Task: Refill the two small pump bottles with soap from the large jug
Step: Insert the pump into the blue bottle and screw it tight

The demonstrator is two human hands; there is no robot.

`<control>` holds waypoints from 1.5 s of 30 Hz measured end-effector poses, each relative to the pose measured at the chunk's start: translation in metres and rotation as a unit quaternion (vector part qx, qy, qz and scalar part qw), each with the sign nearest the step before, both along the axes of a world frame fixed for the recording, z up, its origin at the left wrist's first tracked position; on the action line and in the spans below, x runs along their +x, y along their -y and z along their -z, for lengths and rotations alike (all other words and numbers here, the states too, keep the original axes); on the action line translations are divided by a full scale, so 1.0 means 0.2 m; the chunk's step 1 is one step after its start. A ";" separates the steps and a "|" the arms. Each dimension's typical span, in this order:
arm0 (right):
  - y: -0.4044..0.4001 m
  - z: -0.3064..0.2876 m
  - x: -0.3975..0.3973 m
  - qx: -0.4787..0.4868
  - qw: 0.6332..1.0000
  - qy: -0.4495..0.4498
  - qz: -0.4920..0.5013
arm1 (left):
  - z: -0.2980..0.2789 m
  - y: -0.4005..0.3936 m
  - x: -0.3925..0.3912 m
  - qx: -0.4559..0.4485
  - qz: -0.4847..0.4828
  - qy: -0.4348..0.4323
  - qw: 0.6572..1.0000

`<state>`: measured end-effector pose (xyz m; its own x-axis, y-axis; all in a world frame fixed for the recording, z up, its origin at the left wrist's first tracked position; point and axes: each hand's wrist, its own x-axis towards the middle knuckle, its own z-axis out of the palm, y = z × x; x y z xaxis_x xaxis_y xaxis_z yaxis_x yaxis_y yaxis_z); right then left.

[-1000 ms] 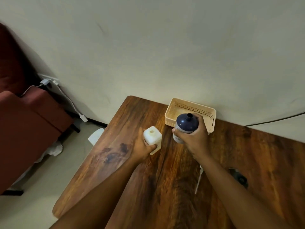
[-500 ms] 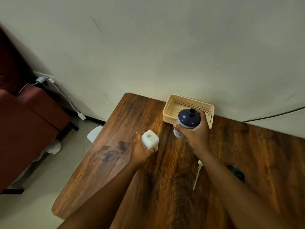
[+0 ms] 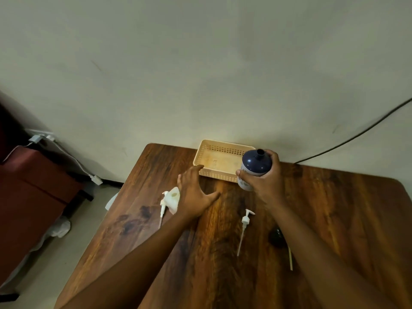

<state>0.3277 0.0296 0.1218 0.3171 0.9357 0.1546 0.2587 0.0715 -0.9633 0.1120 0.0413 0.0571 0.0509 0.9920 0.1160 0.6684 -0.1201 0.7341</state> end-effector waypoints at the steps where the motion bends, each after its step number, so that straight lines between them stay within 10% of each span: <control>1: 0.01 -0.01 0.05 0.000 1.000 0.004 0.005 | 0.00 0.00 0.08 -0.011 0.017 0.002 1.000; 21: 0.16 0.21 0.70 -0.048 0.994 0.063 0.071 | 0.53 0.03 0.78 -0.294 0.103 -0.124 0.942; 33: 0.14 0.23 0.69 -0.067 0.995 0.045 0.062 | 0.51 0.00 0.75 -0.247 0.050 -0.069 0.965; 45: 0.05 -0.12 0.40 -0.032 0.999 0.021 0.003 | -0.35 -0.40 0.49 -0.060 0.015 -0.030 0.998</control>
<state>0.4084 0.0198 0.1464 0.3181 0.9419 0.1075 0.2984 0.0081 -0.9544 0.2095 0.1213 0.1269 0.0837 0.9965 -0.0069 0.7094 -0.0548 0.7027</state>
